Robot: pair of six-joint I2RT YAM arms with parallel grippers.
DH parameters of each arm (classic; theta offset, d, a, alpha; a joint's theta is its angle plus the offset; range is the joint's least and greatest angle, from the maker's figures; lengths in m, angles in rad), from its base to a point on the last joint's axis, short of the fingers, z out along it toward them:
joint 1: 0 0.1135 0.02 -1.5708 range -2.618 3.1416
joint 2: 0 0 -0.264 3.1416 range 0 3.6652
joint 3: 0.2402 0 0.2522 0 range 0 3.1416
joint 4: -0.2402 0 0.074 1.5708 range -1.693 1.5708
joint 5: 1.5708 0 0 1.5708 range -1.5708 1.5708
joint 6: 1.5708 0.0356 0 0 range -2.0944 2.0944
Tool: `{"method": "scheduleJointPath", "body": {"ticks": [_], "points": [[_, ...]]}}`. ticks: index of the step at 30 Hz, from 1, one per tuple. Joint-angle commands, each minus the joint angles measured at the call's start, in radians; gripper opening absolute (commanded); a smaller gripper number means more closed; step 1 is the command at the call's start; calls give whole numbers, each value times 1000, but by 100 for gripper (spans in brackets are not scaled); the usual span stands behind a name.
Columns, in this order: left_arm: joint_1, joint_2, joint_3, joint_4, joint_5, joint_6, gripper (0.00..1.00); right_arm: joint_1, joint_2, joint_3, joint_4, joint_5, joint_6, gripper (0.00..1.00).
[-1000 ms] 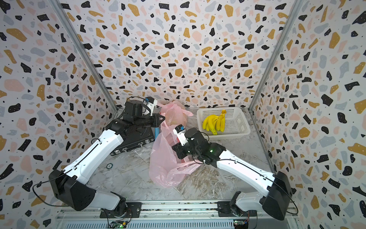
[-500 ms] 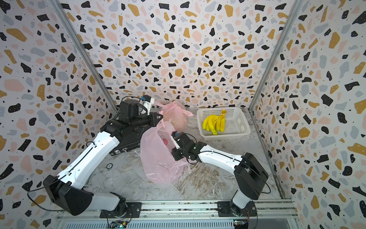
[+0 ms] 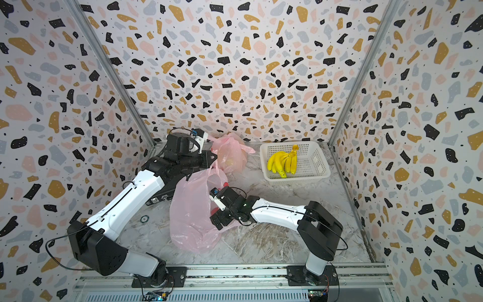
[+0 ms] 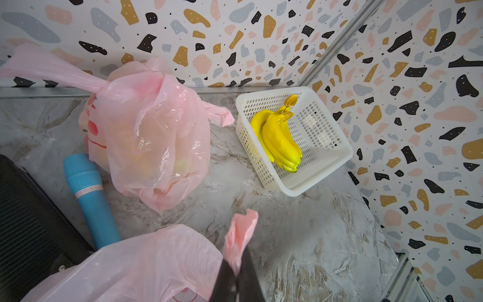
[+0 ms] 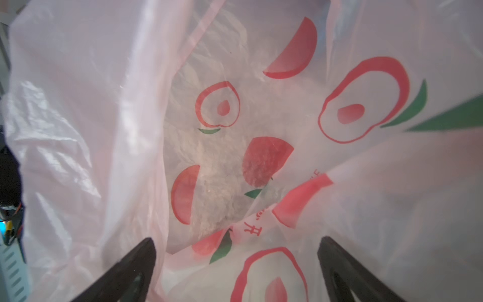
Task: Place the banana into a plastic bag & tie a knot
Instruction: Open the plastic bag at the center of the board, then pick up the banana from the basket.
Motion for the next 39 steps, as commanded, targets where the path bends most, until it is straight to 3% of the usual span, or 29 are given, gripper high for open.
{"method": "scheduleJointPath", "body": {"ticks": [1,11,17,24,27,32,39], "points": [[8,5,-20,43,-1,15,0,-31,-61,-33,-15,-3,-10,99],[11,25,-41,37,15,22,0,-129,-437,-86,-27,-30,40,99],[8,24,-24,46,58,2,0,-343,-516,-45,-95,31,98,99],[8,20,8,40,88,-2,0,-619,-306,170,-273,141,201,98],[9,11,-2,44,87,-5,0,-691,-157,310,-374,270,263,100],[10,6,-15,65,108,-13,0,-744,127,588,-549,403,261,99],[15,19,-41,97,127,-17,0,-775,393,830,-580,357,246,99]]}}
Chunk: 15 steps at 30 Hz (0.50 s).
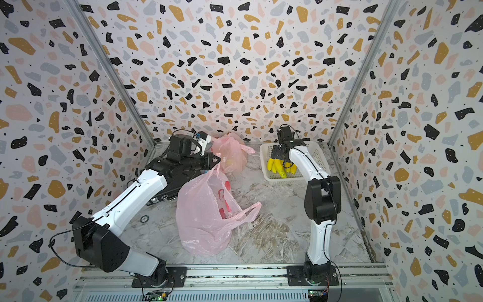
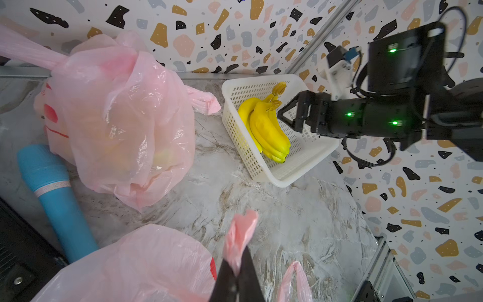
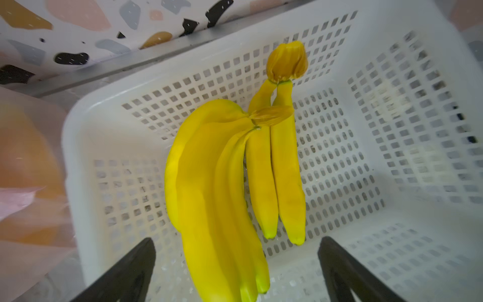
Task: Place the banana into a plastic bag & tie a knot
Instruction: Pick up the banana from the basket.
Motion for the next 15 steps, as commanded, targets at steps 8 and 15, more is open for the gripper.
{"method": "scheduleJointPath", "body": {"ticks": [8,15], "points": [[15,14,-13,65,31,4,0,-2,188,227,-72,-12,-24,91],[18,33,-13,73,43,2,0,-2,277,291,-83,-25,-56,57]]}}
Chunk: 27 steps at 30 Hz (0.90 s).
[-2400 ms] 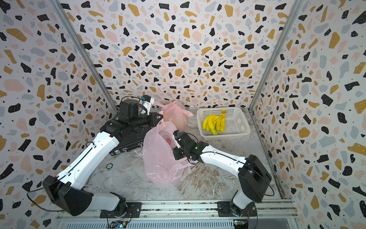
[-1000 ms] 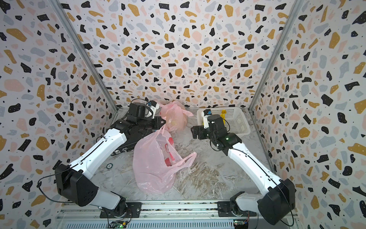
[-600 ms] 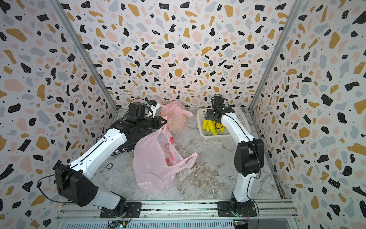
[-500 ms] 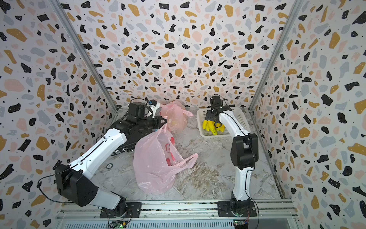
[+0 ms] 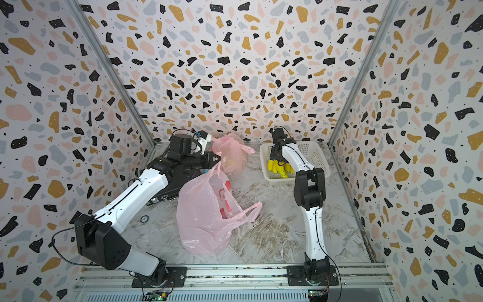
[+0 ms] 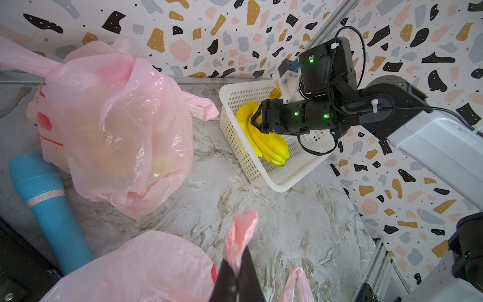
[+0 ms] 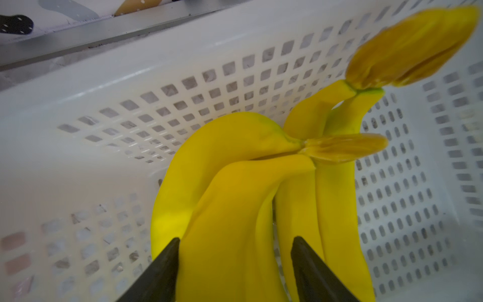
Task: Place the banana into a plastic bag & tie a knot
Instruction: Pick up the banana from the basket.
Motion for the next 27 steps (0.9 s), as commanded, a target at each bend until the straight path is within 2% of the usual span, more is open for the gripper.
{"method": "scheduleJointPath", "body": {"ticks": [1,5,7,10,12,14,18,22,27], "points": [[7,6,-12,41,19,0,0,1,4,31,-43,-2,-18,52],[7,2,-17,37,20,-2,0,2,-22,8,-41,13,-28,35],[7,-7,-23,39,24,-6,0,1,-51,-12,-39,12,-33,31],[7,-25,-36,38,26,-12,0,5,-129,-76,-1,14,-57,20],[7,-40,-46,39,31,-16,0,12,-200,-135,38,47,-87,16],[7,-49,-50,25,26,-12,0,22,-282,-205,89,70,-118,5],[9,-86,-58,-2,34,-7,0,46,-507,-431,290,35,-164,2],[20,-131,-81,0,50,-16,0,58,-714,-633,472,-161,-160,0],[61,-165,-107,28,163,-42,0,75,-912,-835,649,-496,-58,0]]}}
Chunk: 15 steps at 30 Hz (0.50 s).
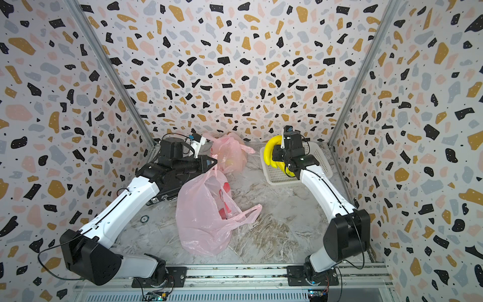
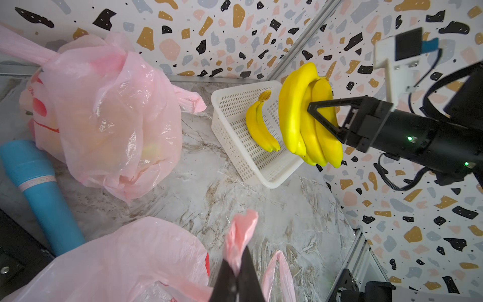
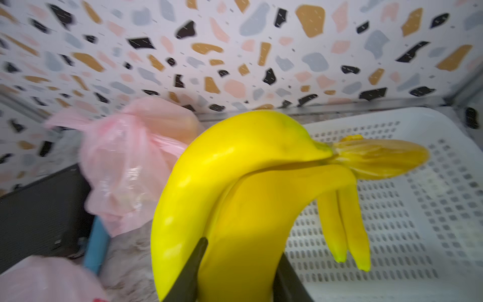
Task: Place the banana into a plastic bag & tie a knot
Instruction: Place the banana into the plastic bag.
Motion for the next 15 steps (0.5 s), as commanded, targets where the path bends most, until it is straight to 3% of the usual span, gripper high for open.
{"method": "scheduleJointPath", "body": {"ticks": [1,7,11,15], "points": [[27,-25,-22,37,99,-17,0,17,-93,-118,204,-294,72,0],[63,-18,-30,12,199,5,0,48,-203,-408,683,-623,392,0],[71,-25,-27,-27,211,41,0,93,-171,-449,860,-844,566,0],[79,-21,-17,-53,212,63,0,160,-143,-474,979,-955,699,0]]}}
